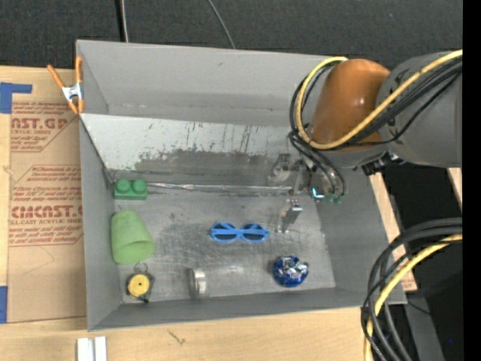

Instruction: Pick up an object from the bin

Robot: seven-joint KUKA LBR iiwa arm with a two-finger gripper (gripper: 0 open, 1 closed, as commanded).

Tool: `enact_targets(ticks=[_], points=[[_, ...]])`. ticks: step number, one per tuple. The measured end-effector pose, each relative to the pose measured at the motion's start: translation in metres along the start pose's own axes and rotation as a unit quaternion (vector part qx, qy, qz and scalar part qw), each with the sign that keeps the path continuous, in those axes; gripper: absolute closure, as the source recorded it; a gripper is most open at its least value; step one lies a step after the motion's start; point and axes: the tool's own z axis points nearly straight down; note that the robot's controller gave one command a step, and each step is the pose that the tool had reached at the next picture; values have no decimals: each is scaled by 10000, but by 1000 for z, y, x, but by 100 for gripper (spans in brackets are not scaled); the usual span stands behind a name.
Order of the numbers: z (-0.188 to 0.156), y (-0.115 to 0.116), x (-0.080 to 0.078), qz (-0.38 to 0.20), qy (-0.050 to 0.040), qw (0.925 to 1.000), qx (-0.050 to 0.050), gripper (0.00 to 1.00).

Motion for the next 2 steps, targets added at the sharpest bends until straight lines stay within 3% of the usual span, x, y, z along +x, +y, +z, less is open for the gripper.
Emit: enact_targets(ticks=[1, 2], points=[[71, 60, 20, 204, -80, 9998, 11, 0], [43, 65, 28, 354, -45, 9994, -9, 0]])
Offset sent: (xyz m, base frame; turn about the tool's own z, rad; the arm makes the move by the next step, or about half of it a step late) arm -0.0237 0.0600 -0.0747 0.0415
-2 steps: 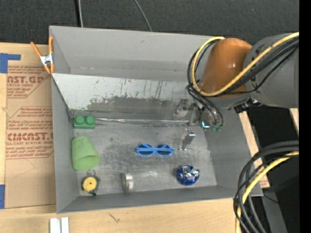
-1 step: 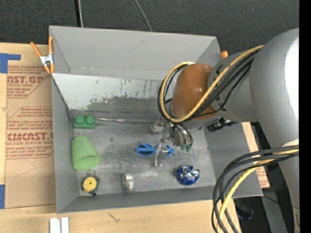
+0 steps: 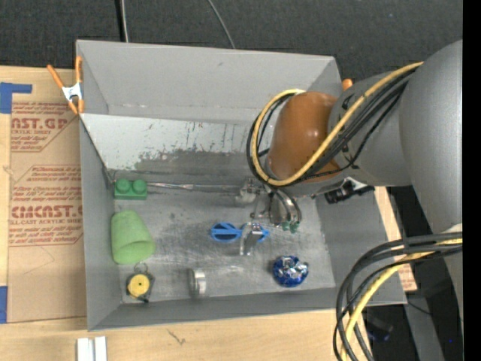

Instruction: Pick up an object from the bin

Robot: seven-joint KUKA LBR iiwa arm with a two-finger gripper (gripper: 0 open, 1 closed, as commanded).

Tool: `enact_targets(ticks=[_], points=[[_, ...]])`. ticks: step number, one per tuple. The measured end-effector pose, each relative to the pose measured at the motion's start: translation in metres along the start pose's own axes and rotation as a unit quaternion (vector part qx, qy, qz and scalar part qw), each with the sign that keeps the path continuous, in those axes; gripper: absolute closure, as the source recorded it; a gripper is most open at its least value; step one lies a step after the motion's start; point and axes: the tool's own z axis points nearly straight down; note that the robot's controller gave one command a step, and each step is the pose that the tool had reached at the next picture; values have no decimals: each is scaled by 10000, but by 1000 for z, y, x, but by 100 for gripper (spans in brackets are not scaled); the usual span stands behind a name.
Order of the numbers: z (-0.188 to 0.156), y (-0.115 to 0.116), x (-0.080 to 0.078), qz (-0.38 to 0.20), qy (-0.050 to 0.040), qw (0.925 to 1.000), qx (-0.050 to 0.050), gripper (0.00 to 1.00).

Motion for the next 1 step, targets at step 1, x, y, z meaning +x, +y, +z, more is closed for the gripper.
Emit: enact_targets(ticks=[1], points=[[2, -12, 8, 326, 18, 9995, 5, 0]])
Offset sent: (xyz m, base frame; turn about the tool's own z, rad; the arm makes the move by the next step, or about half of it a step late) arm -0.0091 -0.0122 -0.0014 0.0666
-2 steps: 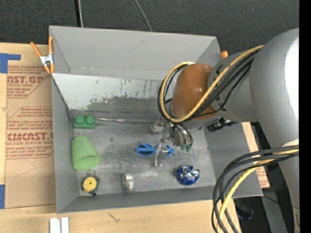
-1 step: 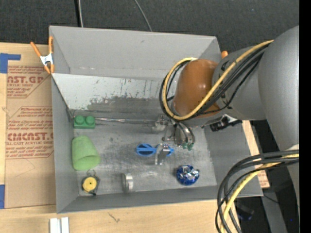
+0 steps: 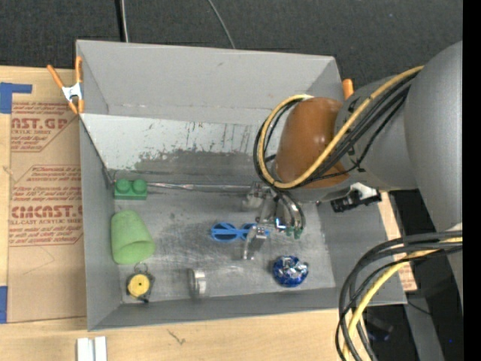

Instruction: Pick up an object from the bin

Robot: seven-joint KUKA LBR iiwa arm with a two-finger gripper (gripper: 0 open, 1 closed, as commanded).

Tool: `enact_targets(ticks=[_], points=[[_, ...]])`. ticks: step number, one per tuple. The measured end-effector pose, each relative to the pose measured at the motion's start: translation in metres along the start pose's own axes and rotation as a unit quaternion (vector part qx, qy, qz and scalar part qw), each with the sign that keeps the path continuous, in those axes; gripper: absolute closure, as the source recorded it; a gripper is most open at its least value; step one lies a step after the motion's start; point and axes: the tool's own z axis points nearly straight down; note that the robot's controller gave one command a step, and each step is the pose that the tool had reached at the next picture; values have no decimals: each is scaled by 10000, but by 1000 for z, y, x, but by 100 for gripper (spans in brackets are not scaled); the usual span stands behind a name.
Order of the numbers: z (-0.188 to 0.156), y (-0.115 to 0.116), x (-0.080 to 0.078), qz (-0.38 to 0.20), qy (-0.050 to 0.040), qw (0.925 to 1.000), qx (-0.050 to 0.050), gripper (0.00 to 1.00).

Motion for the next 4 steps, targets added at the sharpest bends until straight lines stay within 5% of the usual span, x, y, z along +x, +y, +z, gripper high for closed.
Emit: enact_targets(ticks=[2, 3, 4], points=[[23, 5, -5, 0, -22, 10000, 5, 0], [20, 6, -8, -2, -83, 10000, -8, 100], [9, 6, -9, -4, -17, 10000, 1, 100]])
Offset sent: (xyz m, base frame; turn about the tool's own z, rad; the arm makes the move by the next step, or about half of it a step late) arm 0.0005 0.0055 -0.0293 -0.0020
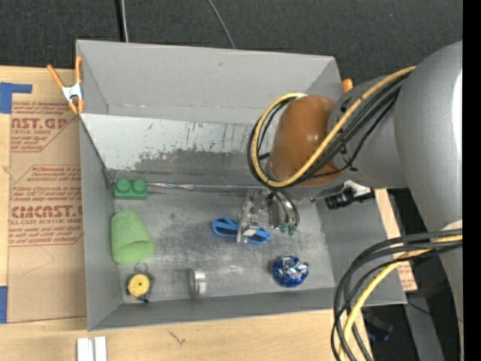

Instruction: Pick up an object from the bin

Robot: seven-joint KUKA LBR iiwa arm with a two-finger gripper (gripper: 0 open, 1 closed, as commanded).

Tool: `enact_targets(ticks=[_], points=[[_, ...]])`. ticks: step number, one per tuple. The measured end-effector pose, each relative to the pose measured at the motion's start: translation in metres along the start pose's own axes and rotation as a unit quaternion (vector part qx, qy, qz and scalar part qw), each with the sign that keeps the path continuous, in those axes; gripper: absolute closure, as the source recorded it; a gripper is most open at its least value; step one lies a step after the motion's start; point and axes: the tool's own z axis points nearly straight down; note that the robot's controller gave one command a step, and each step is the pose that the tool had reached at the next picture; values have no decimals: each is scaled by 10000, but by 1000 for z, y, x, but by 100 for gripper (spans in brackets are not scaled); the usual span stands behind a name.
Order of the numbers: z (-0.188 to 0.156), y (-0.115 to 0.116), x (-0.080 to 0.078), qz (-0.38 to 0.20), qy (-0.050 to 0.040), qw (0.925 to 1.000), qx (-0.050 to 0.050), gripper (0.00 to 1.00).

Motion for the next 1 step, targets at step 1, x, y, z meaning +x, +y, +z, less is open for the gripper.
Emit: enact_targets(ticks=[1], points=[[-51, 1, -1, -3, -16, 10000, -8, 100]])
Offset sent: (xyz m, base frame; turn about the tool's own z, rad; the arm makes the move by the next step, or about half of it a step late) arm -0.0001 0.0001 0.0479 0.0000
